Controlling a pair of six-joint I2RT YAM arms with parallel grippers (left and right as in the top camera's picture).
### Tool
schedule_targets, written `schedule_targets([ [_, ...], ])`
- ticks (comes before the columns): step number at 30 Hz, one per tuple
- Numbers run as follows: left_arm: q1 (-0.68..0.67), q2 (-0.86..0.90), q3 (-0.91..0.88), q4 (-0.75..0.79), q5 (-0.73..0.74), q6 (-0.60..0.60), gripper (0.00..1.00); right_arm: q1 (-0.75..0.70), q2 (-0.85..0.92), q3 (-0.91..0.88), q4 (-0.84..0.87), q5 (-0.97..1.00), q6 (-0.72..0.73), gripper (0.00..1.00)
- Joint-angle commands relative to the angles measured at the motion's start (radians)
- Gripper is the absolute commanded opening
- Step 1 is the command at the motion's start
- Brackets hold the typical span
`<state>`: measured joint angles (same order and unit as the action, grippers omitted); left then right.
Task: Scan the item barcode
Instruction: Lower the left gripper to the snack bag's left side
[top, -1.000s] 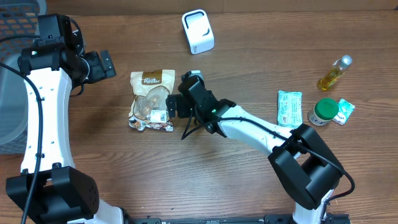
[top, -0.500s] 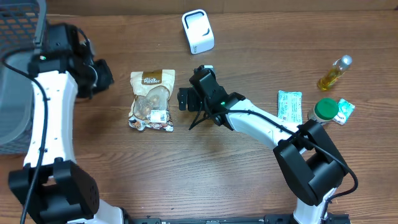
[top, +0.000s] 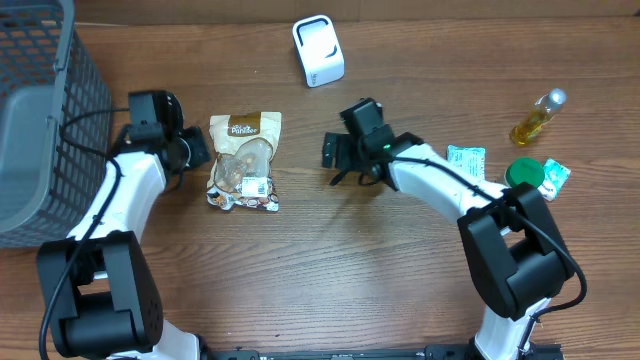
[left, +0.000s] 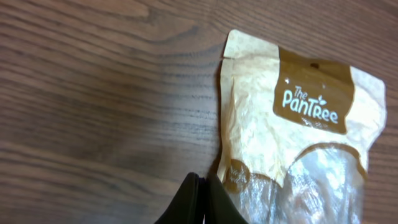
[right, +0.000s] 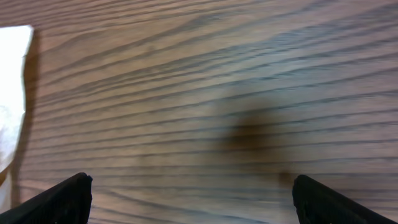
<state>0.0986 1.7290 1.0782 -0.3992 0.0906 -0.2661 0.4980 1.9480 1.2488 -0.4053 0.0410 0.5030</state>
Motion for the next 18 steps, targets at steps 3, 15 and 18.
schedule_targets([
  [3,-0.039,0.019,-0.082,0.124,-0.05,-0.029,0.04,-0.033,-0.016,0.001,-0.002,-0.058,0.006,1.0],
  [15,-0.066,0.167,-0.121,0.379,-0.037,-0.027,0.04,-0.04,-0.016,0.001,0.011,-0.058,0.006,1.0],
  [18,-0.071,0.167,-0.113,0.381,0.092,-0.026,0.04,-0.04,-0.016,0.001,0.018,-0.058,0.006,1.0],
])
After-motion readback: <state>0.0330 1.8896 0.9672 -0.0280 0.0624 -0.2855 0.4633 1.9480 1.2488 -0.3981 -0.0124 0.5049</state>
